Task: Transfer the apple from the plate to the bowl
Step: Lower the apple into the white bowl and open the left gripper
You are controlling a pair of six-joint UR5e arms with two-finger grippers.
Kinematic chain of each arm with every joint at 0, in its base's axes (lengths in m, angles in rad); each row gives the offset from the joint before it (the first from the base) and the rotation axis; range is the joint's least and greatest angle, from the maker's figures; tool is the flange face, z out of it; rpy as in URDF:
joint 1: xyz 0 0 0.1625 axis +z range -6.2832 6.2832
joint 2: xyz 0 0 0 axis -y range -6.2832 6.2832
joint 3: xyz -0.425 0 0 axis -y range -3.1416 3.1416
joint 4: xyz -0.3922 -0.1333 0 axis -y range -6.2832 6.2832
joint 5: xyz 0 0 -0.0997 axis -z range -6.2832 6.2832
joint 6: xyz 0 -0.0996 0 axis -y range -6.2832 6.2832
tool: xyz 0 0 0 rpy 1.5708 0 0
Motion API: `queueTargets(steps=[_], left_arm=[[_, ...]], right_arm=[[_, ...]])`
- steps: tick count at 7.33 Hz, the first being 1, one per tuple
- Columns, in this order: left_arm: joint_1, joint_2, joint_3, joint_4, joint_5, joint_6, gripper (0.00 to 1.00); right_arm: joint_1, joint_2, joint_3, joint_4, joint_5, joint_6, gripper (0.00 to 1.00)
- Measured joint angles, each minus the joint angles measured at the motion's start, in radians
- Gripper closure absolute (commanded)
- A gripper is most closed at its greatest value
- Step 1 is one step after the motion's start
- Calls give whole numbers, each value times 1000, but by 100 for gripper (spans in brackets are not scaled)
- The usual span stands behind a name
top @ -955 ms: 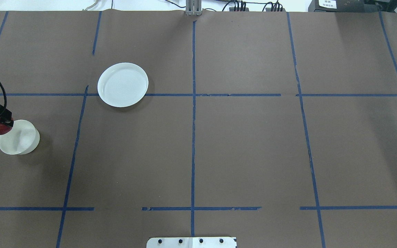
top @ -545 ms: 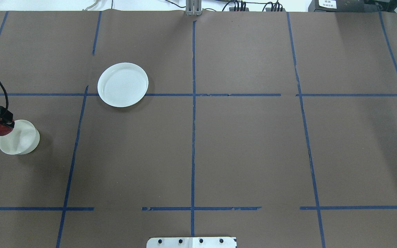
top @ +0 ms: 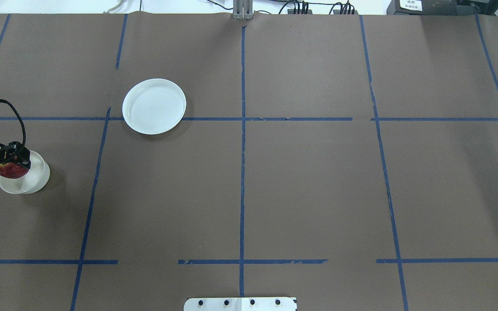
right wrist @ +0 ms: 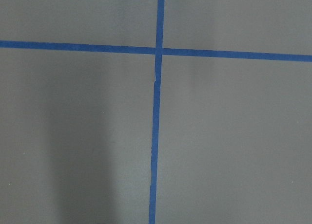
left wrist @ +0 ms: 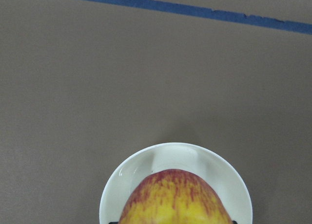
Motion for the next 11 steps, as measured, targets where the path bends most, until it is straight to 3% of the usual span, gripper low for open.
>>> queueTargets(steps=[5,6,7,8,9,11], left_arm=[[41,-10,55,-25,-20,-5,100],[43,-18,68,-30,-20,-5,95],[43,-22,73,-32,-20,-5,76],[44,-23,75,-33,-20,-5,43],[44,-23,75,-33,-20,-4,34],[44,-24,70,-33,-19,0,33]], right_arm=[[0,0,0,0,0,0,0],[0,0,0,0,0,0,0],[0,0,0,0,0,0,0],[0,0,0,0,0,0,0],[0,0,0,1,0,-1,0],[0,0,0,0,0,-1,0]])
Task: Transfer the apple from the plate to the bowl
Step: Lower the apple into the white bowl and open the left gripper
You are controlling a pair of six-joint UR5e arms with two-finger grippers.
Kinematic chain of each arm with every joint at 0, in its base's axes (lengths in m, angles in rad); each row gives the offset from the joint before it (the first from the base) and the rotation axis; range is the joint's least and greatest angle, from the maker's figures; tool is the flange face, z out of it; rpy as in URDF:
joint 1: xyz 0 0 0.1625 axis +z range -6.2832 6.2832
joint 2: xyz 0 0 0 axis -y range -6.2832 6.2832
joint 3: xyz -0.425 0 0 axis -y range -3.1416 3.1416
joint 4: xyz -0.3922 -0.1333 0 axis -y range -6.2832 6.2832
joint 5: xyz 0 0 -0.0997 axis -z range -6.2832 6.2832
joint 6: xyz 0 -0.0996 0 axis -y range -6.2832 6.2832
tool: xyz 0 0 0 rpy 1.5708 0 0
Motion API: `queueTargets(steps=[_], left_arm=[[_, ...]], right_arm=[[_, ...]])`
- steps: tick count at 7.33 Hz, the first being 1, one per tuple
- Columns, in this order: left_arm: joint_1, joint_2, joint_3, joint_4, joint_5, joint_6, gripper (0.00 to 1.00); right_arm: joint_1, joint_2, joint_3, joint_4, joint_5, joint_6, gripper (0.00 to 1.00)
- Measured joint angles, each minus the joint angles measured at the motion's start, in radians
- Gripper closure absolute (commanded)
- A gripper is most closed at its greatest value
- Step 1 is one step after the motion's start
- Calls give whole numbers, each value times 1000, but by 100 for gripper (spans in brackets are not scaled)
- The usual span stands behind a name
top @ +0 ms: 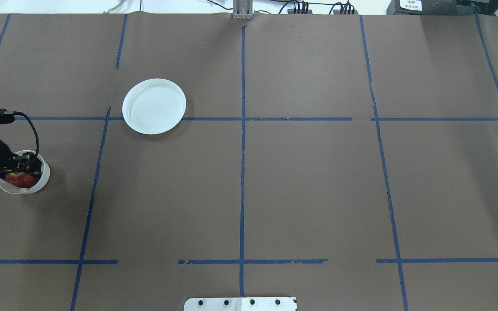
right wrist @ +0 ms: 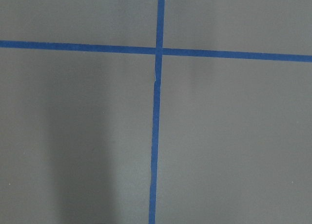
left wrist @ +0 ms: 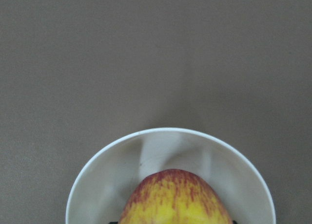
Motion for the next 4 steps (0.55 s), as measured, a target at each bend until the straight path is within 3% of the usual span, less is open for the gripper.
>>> queueTargets(steps=[4], left_arm=[[-1,0,-7,2,0,5,23]], right_arm=[[0,0,0,0,0,1,0]])
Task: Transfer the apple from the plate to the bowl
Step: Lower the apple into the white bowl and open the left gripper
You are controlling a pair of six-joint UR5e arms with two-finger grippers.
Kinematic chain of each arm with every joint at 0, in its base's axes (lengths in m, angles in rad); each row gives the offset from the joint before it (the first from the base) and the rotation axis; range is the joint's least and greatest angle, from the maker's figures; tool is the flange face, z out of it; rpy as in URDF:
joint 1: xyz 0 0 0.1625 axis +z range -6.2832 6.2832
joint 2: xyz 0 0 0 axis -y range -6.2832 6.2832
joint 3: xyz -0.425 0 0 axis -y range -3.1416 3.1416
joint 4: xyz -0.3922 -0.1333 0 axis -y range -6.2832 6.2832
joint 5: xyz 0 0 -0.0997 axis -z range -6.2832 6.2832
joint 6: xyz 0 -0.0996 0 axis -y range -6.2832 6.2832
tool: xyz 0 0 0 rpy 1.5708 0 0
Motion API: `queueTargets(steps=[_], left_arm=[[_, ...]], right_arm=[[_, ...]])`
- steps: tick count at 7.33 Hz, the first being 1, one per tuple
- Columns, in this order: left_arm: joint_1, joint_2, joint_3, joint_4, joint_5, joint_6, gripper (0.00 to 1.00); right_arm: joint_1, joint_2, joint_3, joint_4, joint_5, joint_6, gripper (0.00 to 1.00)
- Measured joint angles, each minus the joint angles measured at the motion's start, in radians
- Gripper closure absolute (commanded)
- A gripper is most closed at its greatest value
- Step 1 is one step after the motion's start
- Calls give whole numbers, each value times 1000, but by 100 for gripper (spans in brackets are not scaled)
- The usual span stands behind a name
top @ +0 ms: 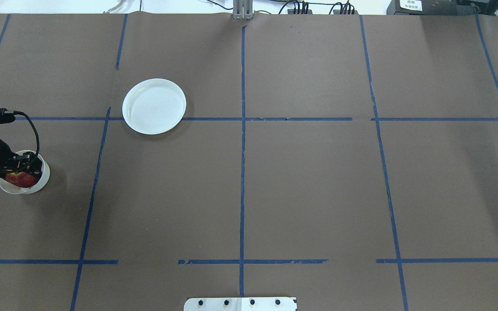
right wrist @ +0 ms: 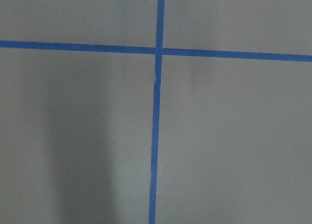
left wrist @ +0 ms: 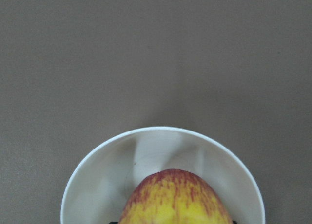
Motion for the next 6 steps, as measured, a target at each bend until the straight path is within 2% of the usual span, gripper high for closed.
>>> queueTargets(steps=[1,2,3,6], left_arm=[[-1,1,-2,1,0,0,21],[-2,2,-5,1,0,0,14],[-2,3,-6,2,0,0,1],[-6,12,-27,10,0,-1,0]], right_arm=[[0,0,0,0,0,0,0],[0,0,0,0,0,0,0],[0,0,0,0,0,0,0],[0,0,0,0,0,0,0]])
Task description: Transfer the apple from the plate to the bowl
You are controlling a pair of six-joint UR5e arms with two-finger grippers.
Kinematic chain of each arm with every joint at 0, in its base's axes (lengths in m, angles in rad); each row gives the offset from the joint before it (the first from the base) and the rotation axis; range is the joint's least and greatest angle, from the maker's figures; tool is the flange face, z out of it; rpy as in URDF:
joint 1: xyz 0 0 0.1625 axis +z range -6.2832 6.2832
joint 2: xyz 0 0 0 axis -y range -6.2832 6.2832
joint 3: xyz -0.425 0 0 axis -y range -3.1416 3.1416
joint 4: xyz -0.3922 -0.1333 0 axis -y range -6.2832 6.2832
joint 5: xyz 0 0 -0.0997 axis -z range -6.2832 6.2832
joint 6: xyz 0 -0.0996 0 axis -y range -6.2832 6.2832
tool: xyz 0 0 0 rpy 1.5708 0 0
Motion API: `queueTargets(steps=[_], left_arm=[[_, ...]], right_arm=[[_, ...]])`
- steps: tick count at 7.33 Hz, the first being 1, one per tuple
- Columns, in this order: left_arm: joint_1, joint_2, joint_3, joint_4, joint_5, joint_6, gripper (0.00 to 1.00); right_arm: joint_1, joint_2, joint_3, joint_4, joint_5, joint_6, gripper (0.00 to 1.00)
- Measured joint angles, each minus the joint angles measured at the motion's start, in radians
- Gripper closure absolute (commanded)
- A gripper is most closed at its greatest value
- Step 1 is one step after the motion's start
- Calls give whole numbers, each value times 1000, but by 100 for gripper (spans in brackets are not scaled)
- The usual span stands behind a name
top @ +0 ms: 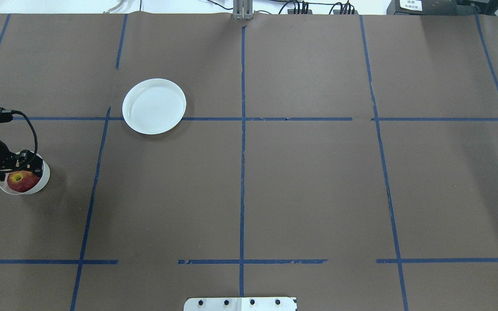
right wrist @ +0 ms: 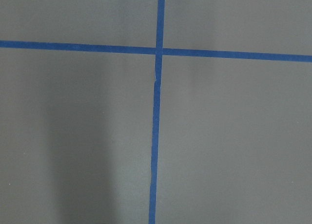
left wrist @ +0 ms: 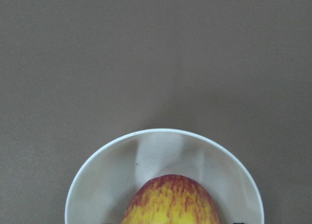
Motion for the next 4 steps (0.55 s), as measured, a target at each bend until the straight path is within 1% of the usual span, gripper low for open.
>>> queueTargets(steps=[1,2,3,4], left_arm=[[-2,20,-62,33,0,1,0],[-9,45,-153,100,1,23,0],[-46,63,-248,187,2,89,0],[-111,72,-305,241,1,161,0]], right_arm=[[0,0,0,0,0,0,0],[0,0,0,0,0,0,0],[0,0,0,0,0,1,0],[0,0,0,0,0,0,0]])
